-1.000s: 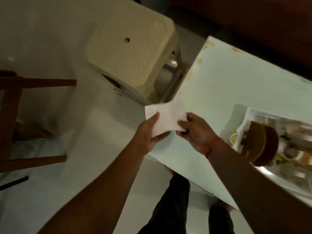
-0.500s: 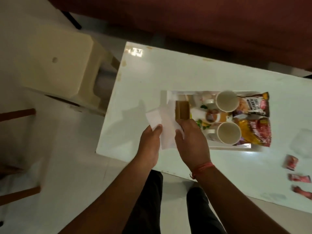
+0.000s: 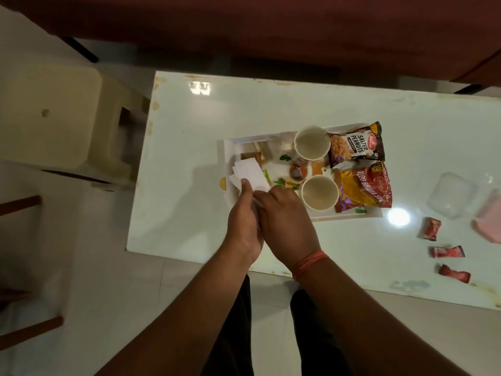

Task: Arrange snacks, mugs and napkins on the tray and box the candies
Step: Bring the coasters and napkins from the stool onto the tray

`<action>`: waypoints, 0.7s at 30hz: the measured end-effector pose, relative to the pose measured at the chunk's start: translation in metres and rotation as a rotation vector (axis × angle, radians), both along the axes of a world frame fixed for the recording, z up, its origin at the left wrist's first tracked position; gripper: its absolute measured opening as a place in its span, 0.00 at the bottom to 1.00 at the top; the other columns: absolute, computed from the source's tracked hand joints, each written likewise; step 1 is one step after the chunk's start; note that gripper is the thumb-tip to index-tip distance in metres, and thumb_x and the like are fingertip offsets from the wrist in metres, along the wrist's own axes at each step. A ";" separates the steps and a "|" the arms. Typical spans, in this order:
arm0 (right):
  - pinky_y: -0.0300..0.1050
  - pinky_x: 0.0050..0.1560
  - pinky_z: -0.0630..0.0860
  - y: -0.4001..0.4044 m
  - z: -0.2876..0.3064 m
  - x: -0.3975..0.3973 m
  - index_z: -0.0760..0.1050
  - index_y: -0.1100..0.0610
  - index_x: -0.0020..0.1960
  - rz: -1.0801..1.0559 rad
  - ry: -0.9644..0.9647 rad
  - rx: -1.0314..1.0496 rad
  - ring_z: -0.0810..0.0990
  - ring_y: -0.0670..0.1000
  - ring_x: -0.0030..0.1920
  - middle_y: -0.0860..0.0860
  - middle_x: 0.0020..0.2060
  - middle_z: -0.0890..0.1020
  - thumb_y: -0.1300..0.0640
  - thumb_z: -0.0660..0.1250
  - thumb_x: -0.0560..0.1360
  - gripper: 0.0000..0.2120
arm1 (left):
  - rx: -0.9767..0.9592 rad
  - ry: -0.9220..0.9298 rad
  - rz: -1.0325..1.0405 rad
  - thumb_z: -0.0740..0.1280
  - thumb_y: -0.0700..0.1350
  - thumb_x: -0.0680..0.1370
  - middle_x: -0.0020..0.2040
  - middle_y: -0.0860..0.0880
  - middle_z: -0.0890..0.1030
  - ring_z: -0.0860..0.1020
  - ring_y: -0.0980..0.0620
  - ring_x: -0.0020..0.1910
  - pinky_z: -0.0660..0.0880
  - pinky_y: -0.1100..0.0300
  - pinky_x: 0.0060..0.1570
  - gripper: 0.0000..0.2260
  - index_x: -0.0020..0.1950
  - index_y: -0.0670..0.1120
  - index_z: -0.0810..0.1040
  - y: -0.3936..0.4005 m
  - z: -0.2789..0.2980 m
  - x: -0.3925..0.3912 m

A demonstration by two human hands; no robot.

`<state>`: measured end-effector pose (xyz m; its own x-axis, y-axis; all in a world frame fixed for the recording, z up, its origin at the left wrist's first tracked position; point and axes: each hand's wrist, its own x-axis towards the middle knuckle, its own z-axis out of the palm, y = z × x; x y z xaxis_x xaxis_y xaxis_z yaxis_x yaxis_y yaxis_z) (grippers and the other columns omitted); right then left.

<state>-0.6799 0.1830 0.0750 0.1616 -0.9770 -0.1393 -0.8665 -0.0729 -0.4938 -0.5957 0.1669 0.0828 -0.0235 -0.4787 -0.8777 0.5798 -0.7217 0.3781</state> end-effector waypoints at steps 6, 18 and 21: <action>0.54 0.56 0.76 0.012 -0.007 -0.008 0.72 0.57 0.68 0.191 -0.041 0.080 0.74 0.57 0.54 0.54 0.54 0.78 0.65 0.69 0.66 0.30 | 0.069 -0.076 -0.062 0.66 0.59 0.77 0.57 0.44 0.84 0.82 0.47 0.58 0.76 0.52 0.62 0.25 0.66 0.42 0.77 -0.001 -0.006 0.010; 0.48 0.47 0.74 0.010 -0.028 0.009 0.79 0.58 0.58 0.102 -0.074 -0.106 0.77 0.55 0.45 0.54 0.44 0.80 0.68 0.65 0.71 0.17 | -0.087 -0.503 -0.304 0.69 0.50 0.76 0.54 0.47 0.83 0.81 0.46 0.54 0.81 0.48 0.51 0.14 0.60 0.48 0.79 -0.036 -0.017 0.035; 0.48 0.49 0.77 0.008 -0.032 0.015 0.78 0.59 0.59 -0.068 -0.167 -0.036 0.78 0.56 0.48 0.55 0.48 0.80 0.70 0.67 0.71 0.18 | -0.248 -0.774 -0.533 0.69 0.47 0.75 0.46 0.50 0.82 0.81 0.48 0.48 0.80 0.47 0.52 0.06 0.50 0.47 0.78 -0.069 -0.018 0.042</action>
